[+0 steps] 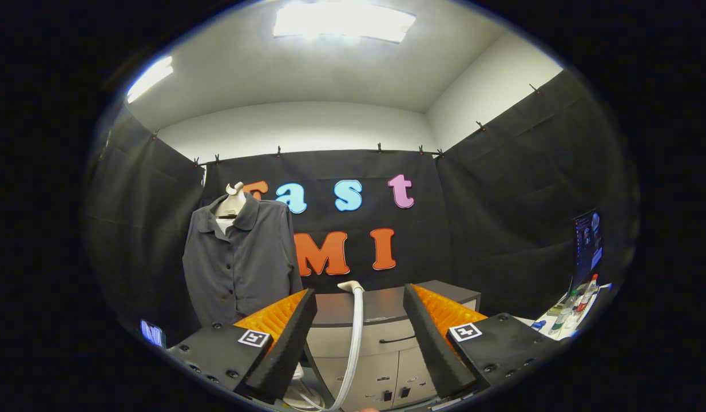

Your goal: Iron the clothes twice with a garment steamer, once on the left side and once on the right side.

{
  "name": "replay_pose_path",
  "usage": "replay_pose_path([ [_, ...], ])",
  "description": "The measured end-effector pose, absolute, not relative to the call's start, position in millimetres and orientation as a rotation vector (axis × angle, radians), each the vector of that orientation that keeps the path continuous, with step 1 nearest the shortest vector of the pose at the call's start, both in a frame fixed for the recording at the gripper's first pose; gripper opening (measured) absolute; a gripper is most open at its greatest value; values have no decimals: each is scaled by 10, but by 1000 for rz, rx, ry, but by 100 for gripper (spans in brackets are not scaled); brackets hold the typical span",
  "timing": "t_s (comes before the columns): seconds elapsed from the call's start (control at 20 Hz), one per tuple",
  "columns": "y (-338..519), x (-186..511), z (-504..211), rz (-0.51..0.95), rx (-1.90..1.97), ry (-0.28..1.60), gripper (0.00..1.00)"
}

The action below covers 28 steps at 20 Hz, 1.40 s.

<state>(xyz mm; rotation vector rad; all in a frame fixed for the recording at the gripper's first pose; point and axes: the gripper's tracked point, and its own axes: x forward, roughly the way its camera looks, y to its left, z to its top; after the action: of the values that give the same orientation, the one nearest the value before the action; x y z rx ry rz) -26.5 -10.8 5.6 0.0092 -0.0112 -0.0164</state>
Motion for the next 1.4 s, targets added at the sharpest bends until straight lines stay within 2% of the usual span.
replay_pose_path([
  [0.5,-138,-248,158,-19,12,-35,98],
  [0.8,97,-24,206,31,1,-32,98],
  [1.15,343,470,168,103,0,-1,98],
  [1.4,540,1086,96,178,5,62,98],
])
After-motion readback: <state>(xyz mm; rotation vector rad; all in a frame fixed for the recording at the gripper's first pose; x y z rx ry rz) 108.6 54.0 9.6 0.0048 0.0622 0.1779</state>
